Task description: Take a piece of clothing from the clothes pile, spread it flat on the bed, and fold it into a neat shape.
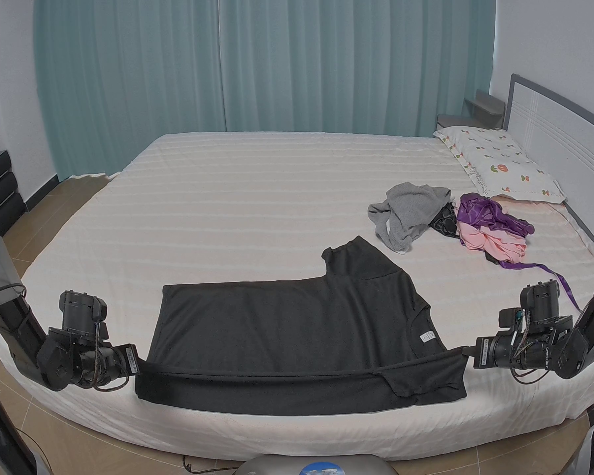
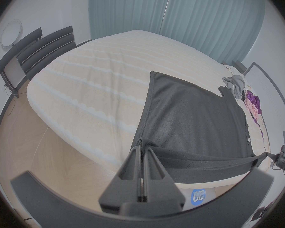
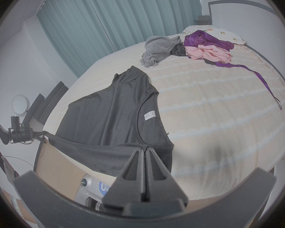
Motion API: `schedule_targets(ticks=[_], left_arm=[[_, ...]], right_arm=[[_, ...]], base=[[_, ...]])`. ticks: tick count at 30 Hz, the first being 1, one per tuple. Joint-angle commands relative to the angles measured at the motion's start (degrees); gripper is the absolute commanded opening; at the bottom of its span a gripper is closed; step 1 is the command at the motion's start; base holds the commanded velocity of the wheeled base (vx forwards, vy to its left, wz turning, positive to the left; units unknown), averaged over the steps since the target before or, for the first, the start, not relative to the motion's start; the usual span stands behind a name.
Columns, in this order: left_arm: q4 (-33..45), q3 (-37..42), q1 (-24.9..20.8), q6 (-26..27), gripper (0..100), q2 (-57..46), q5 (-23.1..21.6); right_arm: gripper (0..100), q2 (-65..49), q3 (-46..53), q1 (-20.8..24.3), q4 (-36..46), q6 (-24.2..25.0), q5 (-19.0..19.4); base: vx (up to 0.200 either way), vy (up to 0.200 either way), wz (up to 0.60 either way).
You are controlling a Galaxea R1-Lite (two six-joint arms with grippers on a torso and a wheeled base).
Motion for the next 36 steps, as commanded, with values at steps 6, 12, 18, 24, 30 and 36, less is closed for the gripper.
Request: schedule_targets(ticks=[6, 12, 18, 24, 30, 36], left_arm=[[4.74, -0.26, 0.00, 0.07, 0, -3.05, -0.05], [4.66, -2.20, -0.09, -0.28, 0, 0.37, -0.41], [4.66, -4.83, -0.18, -1.86, 0, 3.80, -0.23], [4.66, -7.91, -0.35, -1.95, 0, 8.46, -0.41], [4.66, -11.07, -0.35, -2.92, 0, 12.41, -0.41], [5.01, -14.06, -0.88, -3.97, 100, 16.02, -0.14]], right_arm=[[0, 0.82, -0.28, 0.05, -0.18, 0.00, 0.13], [0, 2.49, -1.43, -0.04, -0.44, 0.00, 0.13], [0, 5.30, -4.24, -0.04, -0.35, 0.08, 0.13], [0, 9.87, -8.19, -0.04, -0.35, 0.00, 0.13], [0, 13.65, -11.62, -0.04, -0.09, 0.08, 0.04], [100, 16.72, -13.03, 0.13, -0.44, 0.17, 0.13]], base=[[0.000, 0.000, 0.00], [0.000, 0.000, 0.00], [0.000, 0.000, 0.00], [0.000, 0.000, 0.00], [0.000, 0.000, 0.00], [0.000, 0.000, 0.00]])
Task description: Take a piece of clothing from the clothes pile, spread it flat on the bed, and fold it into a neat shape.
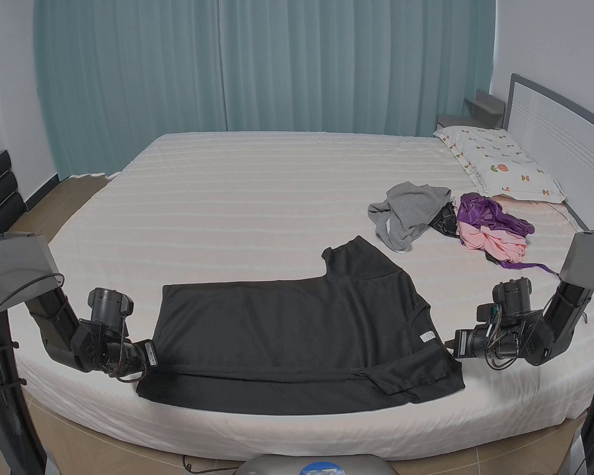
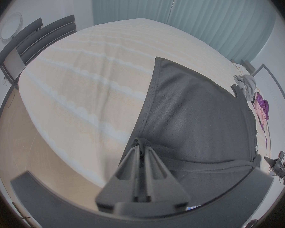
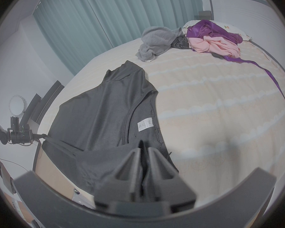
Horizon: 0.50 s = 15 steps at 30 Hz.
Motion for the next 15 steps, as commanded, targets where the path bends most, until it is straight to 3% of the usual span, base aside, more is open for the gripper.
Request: schedule_targets(ticks=[1, 7, 14, 15], left_arm=[[0.08, -2.44, -0.30, -0.17, 100, 4.00, 0.10], [-0.09, -3.14, -0.30, -0.26, 100, 4.00, 0.10], [0.08, -2.18, -0.12, -4.74, 100, 0.31, -0.51], [0.00, -1.12, 0.23, -5.97, 100, -1.54, -1.04]], right_arm=[[100, 3.39, -1.37, 0.28, -0.16, 0.15, 0.17], [100, 2.07, -1.64, 0.37, -0.25, 2.17, 0.26], [100, -4.88, 3.11, 1.87, -0.25, 12.54, 0.78], [100, -6.90, 5.13, 2.83, -0.25, 16.41, 0.78]], base=[[0.000, 0.000, 0.00], [0.000, 0.000, 0.00], [0.000, 0.000, 0.00], [0.000, 0.000, 0.00]])
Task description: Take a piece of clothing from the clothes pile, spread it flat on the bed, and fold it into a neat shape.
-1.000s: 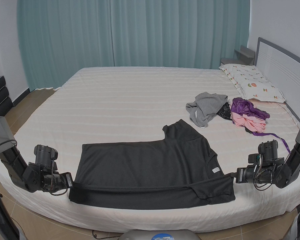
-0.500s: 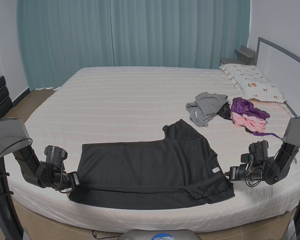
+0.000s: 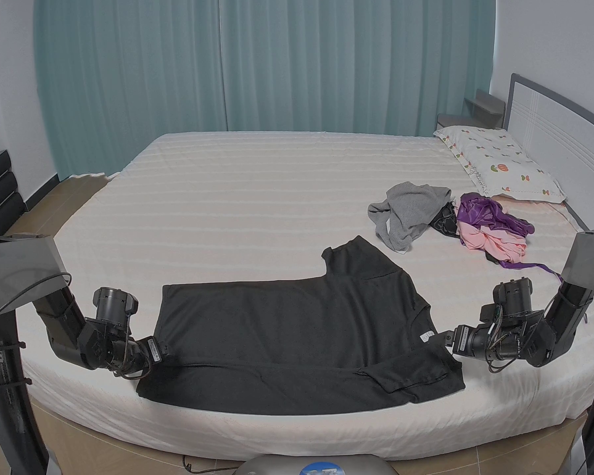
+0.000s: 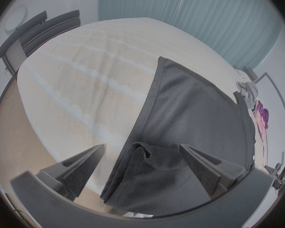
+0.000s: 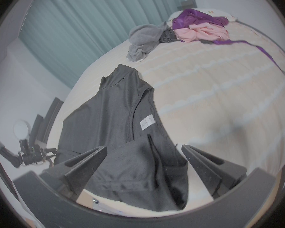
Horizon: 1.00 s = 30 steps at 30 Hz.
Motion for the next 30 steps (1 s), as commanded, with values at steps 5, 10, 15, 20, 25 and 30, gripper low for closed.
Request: schedule_targets(ticks=[5, 10, 15, 20, 25, 30], left_arm=[[0.00, 5.65, 0.94, -7.81, 100, -9.94, -6.77], [-0.44, 9.25, 0.50, -13.53, 100, -12.22, -10.55], [-0.62, 10.04, 0.59, -18.54, 100, -12.22, -14.68], [-0.62, 10.13, 0.85, -19.41, 100, -11.78, -17.32], [-0.62, 10.57, 0.76, -19.41, 100, -11.61, -17.32], [-0.62, 10.66, 0.76, -19.41, 100, -11.52, -17.32]], right_arm=[[100, -8.19, 10.69, 6.99, -3.89, 19.66, -0.54], [100, -3.53, 16.05, 11.30, -16.29, 27.30, -1.42], [100, 2.09, 18.69, 12.44, -26.66, 30.47, -4.32], [100, 4.64, 19.83, 14.55, -28.41, 31.43, -4.41], [100, 4.82, 19.92, 14.46, -28.94, 31.34, -4.41], [100, 4.99, 19.39, 13.50, -29.12, 31.43, -4.58]], base=[[0.000, 0.000, 0.00], [0.000, 0.000, 0.00], [0.000, 0.000, 0.00], [0.000, 0.000, 0.00], [0.000, 0.000, 0.00], [0.000, 0.000, 0.00]])
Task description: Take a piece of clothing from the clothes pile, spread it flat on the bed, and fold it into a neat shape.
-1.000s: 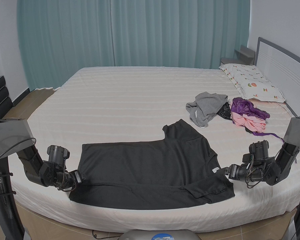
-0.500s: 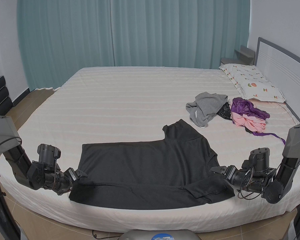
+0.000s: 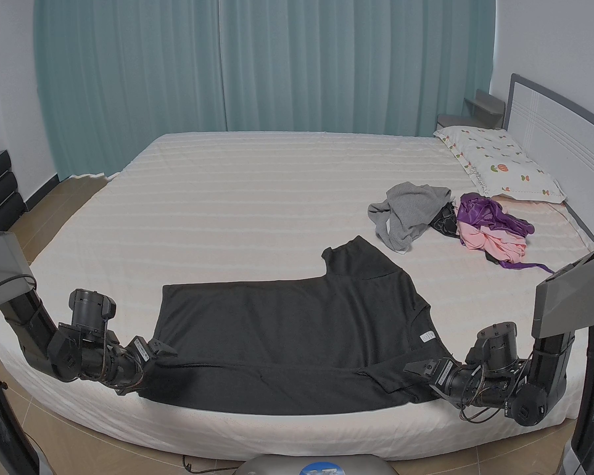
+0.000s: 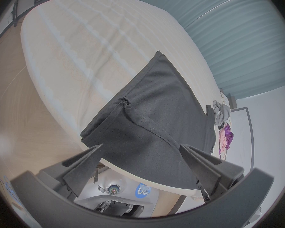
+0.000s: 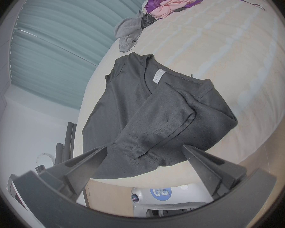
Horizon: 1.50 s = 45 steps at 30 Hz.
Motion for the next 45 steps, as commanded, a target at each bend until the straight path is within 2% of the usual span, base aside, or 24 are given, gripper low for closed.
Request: schedule_targets(ticks=[1, 7, 25, 26, 45], left_arm=[[-0.01, 0.09, -0.04, -0.02, 100, -0.07, -0.01], [-0.01, 0.09, -0.04, -0.02, 100, -0.07, -0.01], [-0.01, -0.18, -0.04, 0.07, 100, 0.02, -0.01], [-0.01, -0.09, -0.04, 0.07, 100, 0.02, -0.01], [-0.01, 0.00, -0.04, 0.16, 100, -0.07, -0.10]], right_arm=[[100, 0.86, -0.57, -1.17, -0.04, -0.02, -0.01], [100, 0.95, -2.42, -3.89, 0.04, 0.07, 0.34], [100, 2.88, -4.17, -3.54, 0.84, -0.37, -1.33], [0, 2.88, -4.17, -3.54, 0.84, -0.37, -1.42], [0, -0.11, -0.92, -3.54, 0.13, 0.07, -2.38]], base=[[0.000, 0.000, 0.00], [0.000, 0.000, 0.00], [0.000, 0.000, 0.00], [0.000, 0.000, 0.00], [0.000, 0.000, 0.00]])
